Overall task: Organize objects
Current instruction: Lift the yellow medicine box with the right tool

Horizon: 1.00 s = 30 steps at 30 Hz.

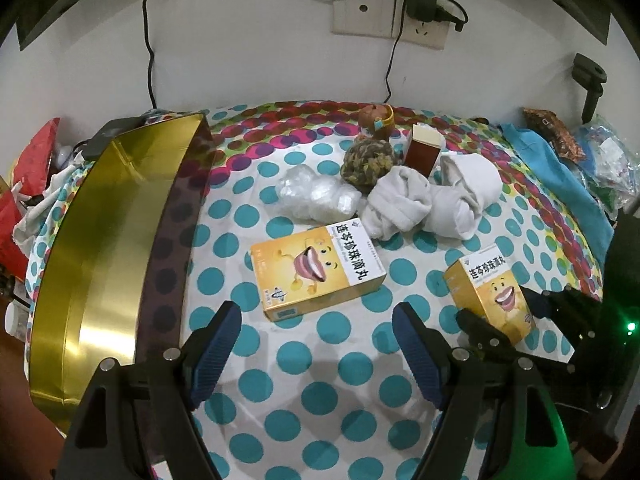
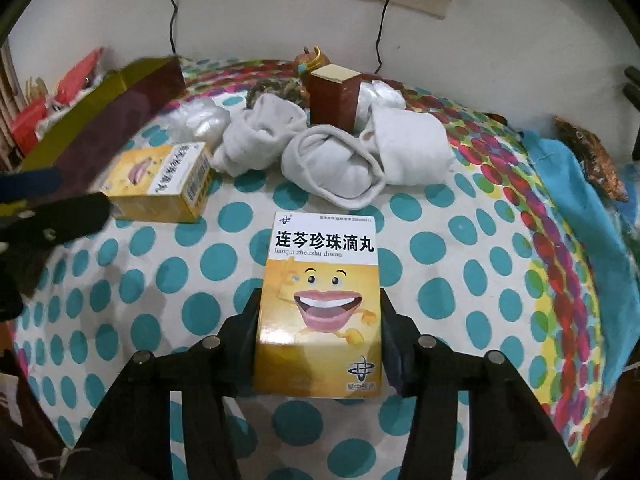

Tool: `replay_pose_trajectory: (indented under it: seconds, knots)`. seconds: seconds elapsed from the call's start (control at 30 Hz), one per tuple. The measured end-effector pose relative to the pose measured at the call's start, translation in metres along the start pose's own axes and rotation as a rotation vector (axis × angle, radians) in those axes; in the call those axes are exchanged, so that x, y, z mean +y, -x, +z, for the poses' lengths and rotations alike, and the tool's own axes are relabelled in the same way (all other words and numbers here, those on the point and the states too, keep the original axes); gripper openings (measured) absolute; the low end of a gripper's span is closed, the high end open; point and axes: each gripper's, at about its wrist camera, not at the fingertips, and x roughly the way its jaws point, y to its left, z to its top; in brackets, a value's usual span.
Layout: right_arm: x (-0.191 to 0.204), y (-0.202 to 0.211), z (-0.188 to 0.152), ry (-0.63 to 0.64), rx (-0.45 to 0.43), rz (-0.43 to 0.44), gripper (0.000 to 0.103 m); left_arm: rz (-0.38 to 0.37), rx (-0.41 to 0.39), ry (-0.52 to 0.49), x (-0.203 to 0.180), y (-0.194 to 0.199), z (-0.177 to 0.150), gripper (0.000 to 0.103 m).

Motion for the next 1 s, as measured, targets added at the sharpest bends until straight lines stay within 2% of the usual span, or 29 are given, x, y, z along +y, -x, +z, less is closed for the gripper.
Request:
replay_pose_trajectory:
  seconds: [0.13, 0.53, 0.87, 1.0]
  knots:
    - [-0.007, -0.001, 0.000, -0.029, -0.016, 0.029, 0.048, -0.004, 0.008, 0.011, -0.006, -0.007, 0.004, 0.080]
    - [-0.010, 0.000, -0.003, -0.003, -0.053, 0.027, 0.048, 0.035, 0.024, 0.081, -0.013, -0.034, 0.014, 0.080]
    - [-0.008, -0.001, -0.006, 0.012, -0.084, 0.028, 0.048, 0.122, -0.032, 0.108, -0.012, -0.043, 0.018, 0.080]
    - [-0.008, -0.002, -0.006, 0.014, -0.090, 0.029, 0.048, 0.161, -0.043, 0.085, -0.019, -0.046, 0.017, 0.080]
